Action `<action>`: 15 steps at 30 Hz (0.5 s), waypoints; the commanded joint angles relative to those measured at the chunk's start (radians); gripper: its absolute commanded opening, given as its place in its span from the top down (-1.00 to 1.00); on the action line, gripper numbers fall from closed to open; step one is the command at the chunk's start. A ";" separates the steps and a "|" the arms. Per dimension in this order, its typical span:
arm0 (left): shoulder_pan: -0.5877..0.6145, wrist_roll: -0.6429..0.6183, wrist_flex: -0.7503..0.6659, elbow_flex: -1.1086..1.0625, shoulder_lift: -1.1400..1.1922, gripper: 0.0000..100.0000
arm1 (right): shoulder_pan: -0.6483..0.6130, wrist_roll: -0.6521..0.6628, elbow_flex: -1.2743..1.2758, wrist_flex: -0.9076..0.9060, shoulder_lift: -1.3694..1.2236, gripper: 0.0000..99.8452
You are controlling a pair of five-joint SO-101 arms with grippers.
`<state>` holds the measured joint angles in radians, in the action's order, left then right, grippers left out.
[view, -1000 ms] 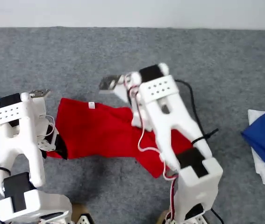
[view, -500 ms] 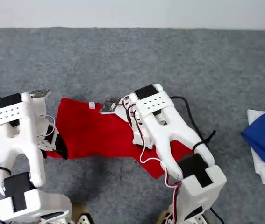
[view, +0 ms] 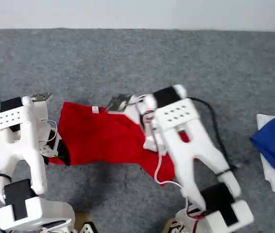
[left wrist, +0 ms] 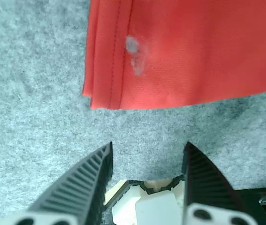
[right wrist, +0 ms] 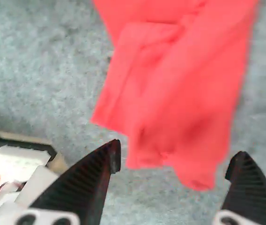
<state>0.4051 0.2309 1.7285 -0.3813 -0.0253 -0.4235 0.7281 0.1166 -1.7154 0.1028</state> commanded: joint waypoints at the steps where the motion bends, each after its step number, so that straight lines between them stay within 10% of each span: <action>1: 0.006 0.011 0.026 -0.008 -0.044 0.54 | 0.122 -0.084 -0.061 0.148 0.061 0.28; 15: 0.006 0.014 0.026 -0.056 -0.046 0.65 | 0.130 -0.133 -0.063 0.160 -0.234 0.28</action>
<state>0.4051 0.2309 1.7285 -0.4350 -0.0299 -0.2440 0.6038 0.1151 -1.5083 -0.1335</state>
